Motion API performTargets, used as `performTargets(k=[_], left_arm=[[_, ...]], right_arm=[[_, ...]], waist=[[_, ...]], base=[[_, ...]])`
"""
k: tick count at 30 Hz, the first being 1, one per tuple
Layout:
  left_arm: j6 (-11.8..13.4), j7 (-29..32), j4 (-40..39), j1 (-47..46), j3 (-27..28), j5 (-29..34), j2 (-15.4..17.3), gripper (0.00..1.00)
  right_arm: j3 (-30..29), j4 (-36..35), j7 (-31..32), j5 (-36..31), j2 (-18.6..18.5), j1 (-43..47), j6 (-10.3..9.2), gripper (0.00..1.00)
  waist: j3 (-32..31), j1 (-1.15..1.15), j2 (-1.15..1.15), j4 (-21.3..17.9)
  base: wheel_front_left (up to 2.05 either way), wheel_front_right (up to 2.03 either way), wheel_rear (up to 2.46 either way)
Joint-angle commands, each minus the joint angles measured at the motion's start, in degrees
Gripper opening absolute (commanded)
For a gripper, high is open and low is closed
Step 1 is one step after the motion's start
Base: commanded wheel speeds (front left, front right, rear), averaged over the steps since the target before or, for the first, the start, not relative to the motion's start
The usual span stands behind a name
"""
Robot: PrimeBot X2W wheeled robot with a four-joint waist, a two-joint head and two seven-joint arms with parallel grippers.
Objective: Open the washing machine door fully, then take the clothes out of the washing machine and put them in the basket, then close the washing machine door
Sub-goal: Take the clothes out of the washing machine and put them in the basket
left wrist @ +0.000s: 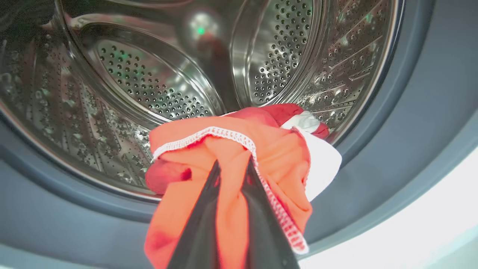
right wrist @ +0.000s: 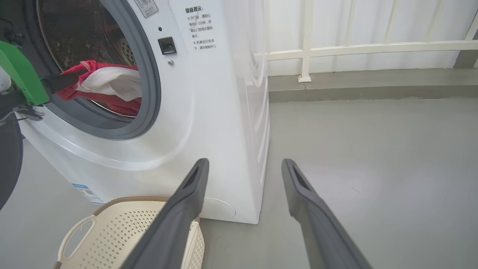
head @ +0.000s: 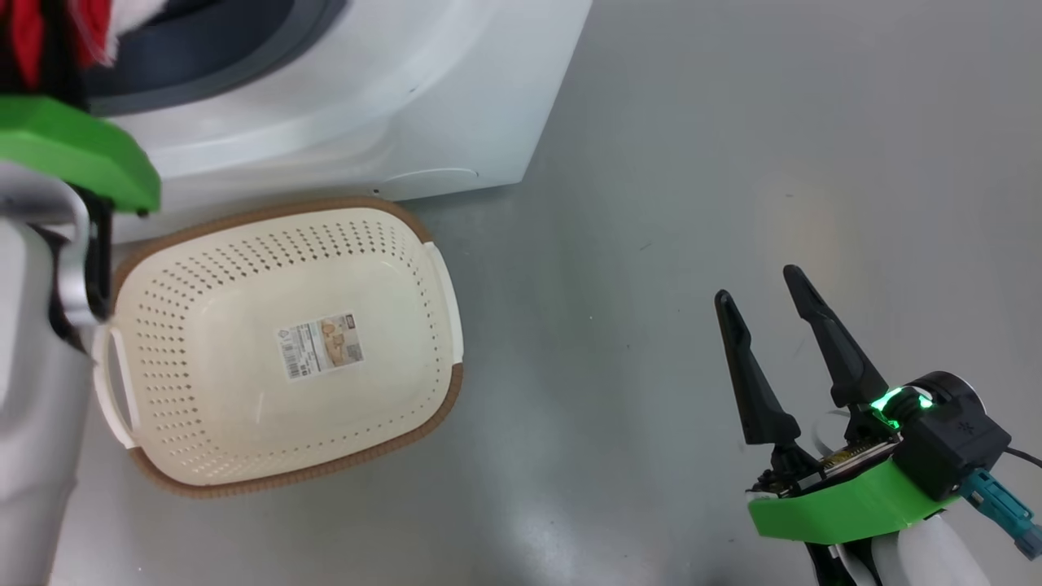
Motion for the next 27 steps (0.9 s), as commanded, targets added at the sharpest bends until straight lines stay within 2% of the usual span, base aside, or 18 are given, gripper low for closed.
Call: performTargets(k=[1,15,27], left_arm=[[0.92,0.58,-4.28,2.11,1.31,-0.13,3.13,0.0],[5.72,4.89,-21.94,15.69,2.43,-1.48,4.7,0.0],[8.94,9.48,-31.49,27.37,0.66,-2.55,3.92,0.0]], right_arm=[[0.75,-1.14,-0.52,0.32,-0.65,-0.31,0.35,1.0],[-0.79,-0.9,-0.54,0.36,-0.65,0.95,0.35,1.0],[-2.37,-2.01,0.19,0.12,-0.65,2.79,0.35,1.0]], waist=[[-0.8,0.0,0.0,0.61],[-5.1,0.0,0.0,1.72],[-8.67,0.0,0.0,3.0]], base=[[0.0,0.0,0.0],[0.0,0.0,0.0],[0.0,0.0,0.0]])
